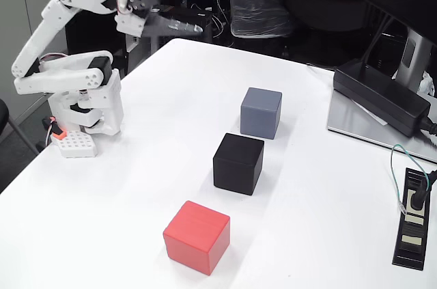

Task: Stack the three blocks in an ordered color.

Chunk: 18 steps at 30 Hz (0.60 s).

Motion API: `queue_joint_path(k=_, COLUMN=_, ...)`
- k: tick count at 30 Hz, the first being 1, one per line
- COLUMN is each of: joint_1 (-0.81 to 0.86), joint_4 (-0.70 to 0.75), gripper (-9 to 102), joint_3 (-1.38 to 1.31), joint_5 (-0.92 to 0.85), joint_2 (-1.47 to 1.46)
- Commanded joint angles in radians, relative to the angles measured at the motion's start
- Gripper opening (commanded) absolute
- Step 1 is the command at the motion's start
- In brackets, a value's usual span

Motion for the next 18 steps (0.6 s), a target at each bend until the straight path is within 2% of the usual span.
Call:
queue_joint_path(k=1, joint_1=-0.072, joint_4=0.095, gripper=37, joint_3=-0.187, joint_5=-0.003, joint_2=-0.055)
queue_joint_path(k=12, joint_1=-0.104, joint_4=0.184, gripper=37, joint_3=-0.575, joint_5=-0.003, joint_2=-0.690)
queue_joint_path(k=18, joint_1=-0.101, joint_4=0.316, gripper=36, joint_3=-0.755, joint_5=-0.005, joint_2=-0.971)
